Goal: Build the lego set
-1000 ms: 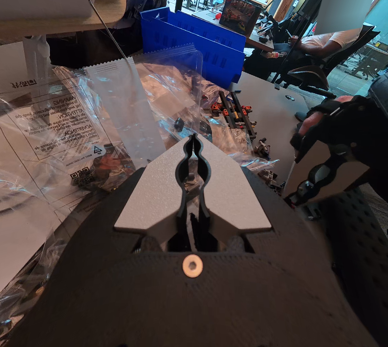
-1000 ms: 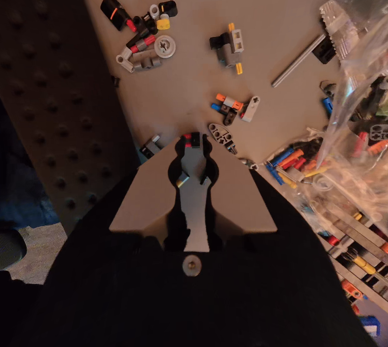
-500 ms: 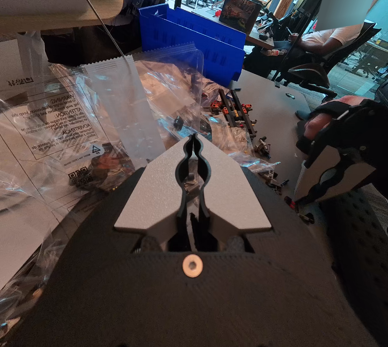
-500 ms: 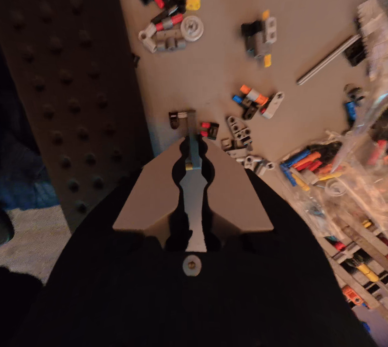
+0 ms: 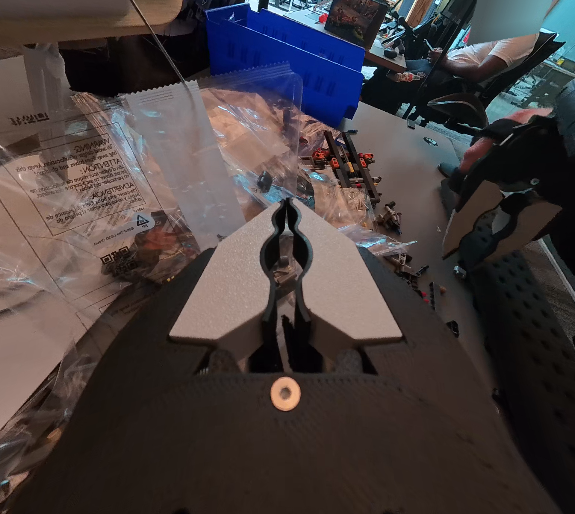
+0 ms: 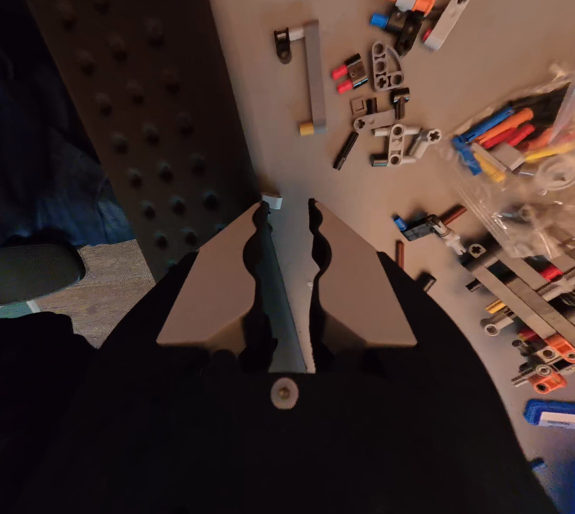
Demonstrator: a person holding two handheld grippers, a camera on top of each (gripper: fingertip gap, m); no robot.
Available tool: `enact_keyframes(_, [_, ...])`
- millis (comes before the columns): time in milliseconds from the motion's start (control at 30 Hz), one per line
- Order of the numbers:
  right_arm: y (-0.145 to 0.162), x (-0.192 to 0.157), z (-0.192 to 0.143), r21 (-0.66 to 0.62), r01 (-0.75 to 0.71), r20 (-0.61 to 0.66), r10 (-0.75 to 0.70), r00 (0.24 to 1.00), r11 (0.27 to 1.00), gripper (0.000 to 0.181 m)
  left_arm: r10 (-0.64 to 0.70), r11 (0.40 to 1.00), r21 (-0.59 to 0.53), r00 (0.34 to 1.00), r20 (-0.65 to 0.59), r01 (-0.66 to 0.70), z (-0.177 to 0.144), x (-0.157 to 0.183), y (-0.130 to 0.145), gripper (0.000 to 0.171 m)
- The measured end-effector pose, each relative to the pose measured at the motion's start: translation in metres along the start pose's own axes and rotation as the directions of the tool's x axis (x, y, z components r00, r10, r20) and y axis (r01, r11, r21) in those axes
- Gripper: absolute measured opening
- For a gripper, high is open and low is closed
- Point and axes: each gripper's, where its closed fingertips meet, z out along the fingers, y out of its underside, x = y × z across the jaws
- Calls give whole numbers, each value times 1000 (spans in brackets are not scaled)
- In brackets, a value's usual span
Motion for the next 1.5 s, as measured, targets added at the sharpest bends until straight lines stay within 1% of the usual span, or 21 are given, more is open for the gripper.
enact_keyframes(100, [2,-1,5,-5,-2,17,2,1000,1000,15,-1,1000,-1,1000,1,1,0,-1,1,0])
enact_keyframes(267, [0,1,5,30,-18,10,17,1000,999,17,-4,1000,-7,1000,0,4,1,-1,2,0])
enact_keyframes(333, [-5,8,5,59,-14,-36,16,999,998,16,-3,1000,-10,1000,-1,3,2,-1,3,0])
enact_keyframes(367, [-6,15,4,64,-14,-81,19,997,998,13,-3,1000,-11,1000,-1,3,2,-1,3,0])
enact_keyframes(400, [-3,25,3,49,-20,-139,27,990,999,10,-2,1000,-13,1000,-1,2,3,-1,4,0])
enact_keyframes(433, [3,33,4,16,-33,-185,35,982,999,11,-1,1000,-15,1000,0,1,3,-1,4,0])
enact_keyframes(467, [5,35,3,8,-45,-195,45,980,999,13,0,1000,-16,1000,0,0,3,-1,4,0])
enact_keyframes(567, [-4,32,-6,81,-47,-185,62,981,996,14,0,1000,-15,1000,0,0,2,-1,4,0])
enact_keyframes(667, [-5,21,-11,101,-39,-150,54,987,994,22,0,1000,-16,1000,-1,0,3,-1,4,0])
enact_keyframes(767, [-10,13,-6,103,-8,-128,21,992,995,27,1,1000,-20,1000,-2,-1,4,-1,5,0])
enact_keyframes(833, [-13,14,0,101,0,-138,14,990,995,26,1,1000,-20,1000,-1,-1,4,-1,5,0])
enact_keyframes(933, [-11,22,9,76,-27,-152,38,988,997,24,3,1000,-19,1000,0,-3,3,-1,5,0])
enact_keyframes(1000, [-14,23,10,94,-34,-142,47,989,995,16,2,1000,-17,1000,0,-2,3,-1,5,0])
enact_keyframes(1100, [-14,26,10,84,-18,-166,32,986,996,6,2,1000,-16,1000,-1,-2,3,-1,4,0])
enact_keyframes(1167, [-15,25,10,85,-17,-165,31,986,996,6,2,1000,-16,1000,-1,-2,3,-1,4,0])
enact_keyframes(1267, [-20,23,8,120,-38,-140,54,989,992,6,4,1000,-16,1000,-1,-4,2,0,4,0])
enact_keyframes(1367, [-23,21,6,123,-17,-157,36,987,992,5,3,1000,-15,1000,-1,-3,2,0,4,0])
enact_keyframes(1500, [-32,16,-8,159,15,-163,11,987,987,5,4,1000,-14,1000,-1,-4,2,0,4,0])
